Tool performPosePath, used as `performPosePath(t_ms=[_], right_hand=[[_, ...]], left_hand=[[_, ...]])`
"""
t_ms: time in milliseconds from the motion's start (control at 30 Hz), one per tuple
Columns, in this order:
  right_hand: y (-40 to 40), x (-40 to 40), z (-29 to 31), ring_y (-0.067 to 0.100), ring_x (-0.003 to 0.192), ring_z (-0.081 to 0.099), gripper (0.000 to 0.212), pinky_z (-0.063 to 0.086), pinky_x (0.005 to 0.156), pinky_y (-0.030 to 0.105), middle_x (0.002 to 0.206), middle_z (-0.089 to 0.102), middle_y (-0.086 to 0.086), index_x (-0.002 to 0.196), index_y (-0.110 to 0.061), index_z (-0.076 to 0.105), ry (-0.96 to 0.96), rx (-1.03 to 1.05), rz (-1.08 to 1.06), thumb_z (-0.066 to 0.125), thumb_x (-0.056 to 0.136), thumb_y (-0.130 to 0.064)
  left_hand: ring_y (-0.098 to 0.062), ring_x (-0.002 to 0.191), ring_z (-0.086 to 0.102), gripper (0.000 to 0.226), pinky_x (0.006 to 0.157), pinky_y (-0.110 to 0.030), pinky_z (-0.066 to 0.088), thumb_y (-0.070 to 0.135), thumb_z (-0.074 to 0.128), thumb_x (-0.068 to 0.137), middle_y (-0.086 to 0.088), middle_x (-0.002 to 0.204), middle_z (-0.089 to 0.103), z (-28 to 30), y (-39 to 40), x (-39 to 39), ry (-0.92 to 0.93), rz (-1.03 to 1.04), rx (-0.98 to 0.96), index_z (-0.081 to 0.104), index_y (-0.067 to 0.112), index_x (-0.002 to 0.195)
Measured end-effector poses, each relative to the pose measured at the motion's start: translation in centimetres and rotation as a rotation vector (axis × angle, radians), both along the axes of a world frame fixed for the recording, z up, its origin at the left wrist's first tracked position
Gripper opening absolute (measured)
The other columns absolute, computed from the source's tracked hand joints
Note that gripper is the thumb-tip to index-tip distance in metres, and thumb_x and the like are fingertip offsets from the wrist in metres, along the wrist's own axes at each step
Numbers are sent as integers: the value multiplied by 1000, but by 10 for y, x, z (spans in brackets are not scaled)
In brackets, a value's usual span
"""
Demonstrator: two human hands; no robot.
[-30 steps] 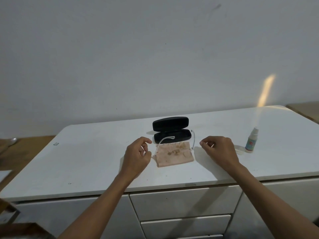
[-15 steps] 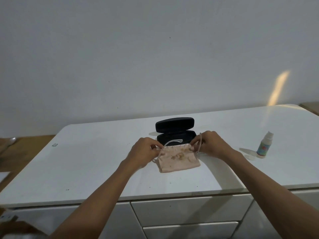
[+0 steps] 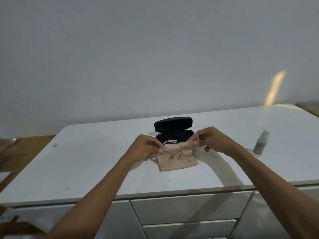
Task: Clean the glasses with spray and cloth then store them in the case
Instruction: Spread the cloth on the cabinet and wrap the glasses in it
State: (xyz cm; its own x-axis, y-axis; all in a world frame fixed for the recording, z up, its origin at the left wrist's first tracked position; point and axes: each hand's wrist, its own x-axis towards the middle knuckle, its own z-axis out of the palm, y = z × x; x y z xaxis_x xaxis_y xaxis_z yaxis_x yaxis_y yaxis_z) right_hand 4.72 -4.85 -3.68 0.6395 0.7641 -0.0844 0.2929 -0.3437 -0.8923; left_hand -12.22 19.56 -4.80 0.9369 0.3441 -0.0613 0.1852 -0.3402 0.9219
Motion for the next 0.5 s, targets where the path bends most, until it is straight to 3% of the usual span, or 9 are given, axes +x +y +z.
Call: performPosePath(t_ms=[133, 267, 400, 500], right_hand=[[-7, -4, 4, 12, 76, 55, 46, 44, 68, 28, 85, 71, -1, 86, -21, 82, -4, -22, 64, 51, 88, 12], [-12, -10, 9, 7, 82, 60, 48, 45, 71, 25, 89, 79, -8, 85, -16, 83, -16, -69, 110, 47, 86, 15], [-15, -14, 8, 12, 78, 55, 44, 42, 73, 30, 76, 75, -8, 81, -11, 83, -25, -85, 125, 49, 77, 16], [-17, -15, 4, 10, 84, 65, 29, 44, 76, 32, 91, 79, 7, 87, -6, 80, 7, -17, 92, 62, 69, 8]], left_hand=[[-22, 69, 54, 26, 52, -25, 33, -12, 65, 85, -5, 81, 76, 6, -6, -11, 9, -41, -5, 79, 9, 91], [-15, 73, 61, 44, 57, -28, 38, -17, 46, 80, -7, 86, 79, 9, -9, -20, 27, -109, 79, 79, 10, 90], [-8, 77, 68, 42, 65, -26, 45, -15, 47, 76, -5, 86, 79, 10, -11, -26, 17, -147, 168, 79, 11, 87], [-4, 77, 64, 33, 70, -24, 52, -1, 59, 70, 3, 91, 78, 6, -15, -31, -39, -105, 208, 79, 20, 86]])
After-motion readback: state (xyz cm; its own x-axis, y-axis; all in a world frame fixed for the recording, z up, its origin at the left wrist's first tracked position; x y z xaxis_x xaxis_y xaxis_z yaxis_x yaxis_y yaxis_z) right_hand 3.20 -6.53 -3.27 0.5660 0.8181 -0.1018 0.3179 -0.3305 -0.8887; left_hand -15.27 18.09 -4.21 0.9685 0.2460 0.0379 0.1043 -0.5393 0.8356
